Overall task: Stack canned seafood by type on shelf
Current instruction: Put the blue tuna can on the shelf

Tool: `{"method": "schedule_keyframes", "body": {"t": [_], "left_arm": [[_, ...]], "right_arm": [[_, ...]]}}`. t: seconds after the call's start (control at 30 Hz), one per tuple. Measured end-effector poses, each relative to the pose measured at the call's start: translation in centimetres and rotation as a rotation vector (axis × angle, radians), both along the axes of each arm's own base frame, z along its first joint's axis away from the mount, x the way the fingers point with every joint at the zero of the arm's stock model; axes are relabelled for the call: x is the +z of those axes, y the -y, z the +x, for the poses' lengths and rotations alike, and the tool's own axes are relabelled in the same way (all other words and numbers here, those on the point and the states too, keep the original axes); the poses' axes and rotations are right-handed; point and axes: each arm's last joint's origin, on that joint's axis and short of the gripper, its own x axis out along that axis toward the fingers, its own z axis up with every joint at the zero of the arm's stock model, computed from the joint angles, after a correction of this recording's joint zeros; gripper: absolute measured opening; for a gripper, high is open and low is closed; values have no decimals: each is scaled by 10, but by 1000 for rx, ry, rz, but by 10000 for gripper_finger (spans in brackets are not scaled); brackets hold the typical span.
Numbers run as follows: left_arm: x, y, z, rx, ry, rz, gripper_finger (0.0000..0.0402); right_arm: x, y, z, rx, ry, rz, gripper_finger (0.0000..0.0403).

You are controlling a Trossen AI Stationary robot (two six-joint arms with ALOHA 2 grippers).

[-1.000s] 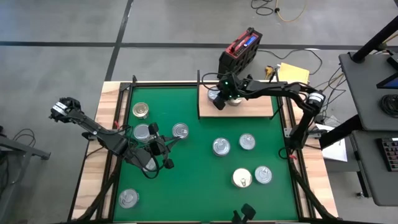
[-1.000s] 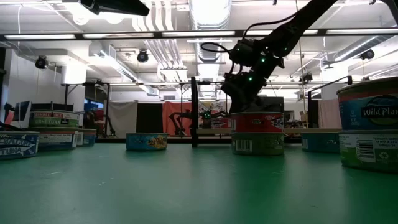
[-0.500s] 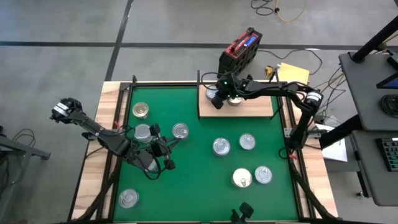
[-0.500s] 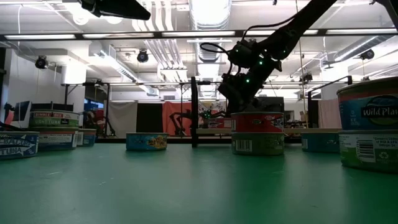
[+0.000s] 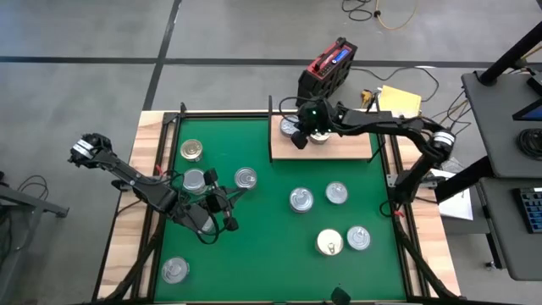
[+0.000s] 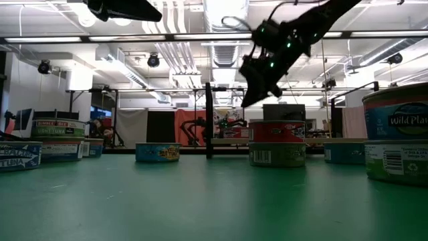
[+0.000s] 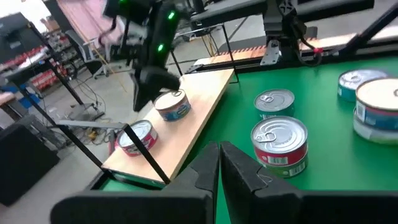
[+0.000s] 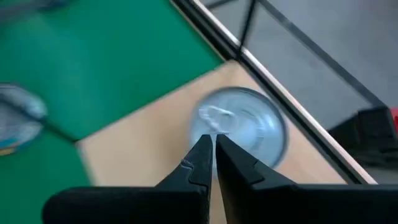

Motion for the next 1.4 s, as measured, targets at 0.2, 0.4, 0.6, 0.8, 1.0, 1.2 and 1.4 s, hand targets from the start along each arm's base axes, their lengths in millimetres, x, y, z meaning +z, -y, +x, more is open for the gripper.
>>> {"method": "schedule_keyframes", "body": {"t": [0.2,0.4,0.6,0.8,1.0,1.2,1.4], "left_arm": [[-1,2,1,-51,20,-102,0],[-3,5,1,-122,35,-259,0],[-14,6,-3,-116,-31,-493,0],[-17,8,-5,-17,-98,-684,0],[-18,23,2,-1,-255,-767,0],[-24,31,7,112,-476,-766,0],[-32,37,11,259,-661,-769,0]], "right_arm": [[14,-47,-14,83,64,-20,12],[24,-98,-36,147,95,-105,12],[39,-142,-53,240,169,-151,12],[35,-180,-57,366,186,-129,12],[21,-210,-54,429,149,-120,12],[18,-225,-54,470,147,-129,12],[18,-221,-53,459,144,-140,12]]}}
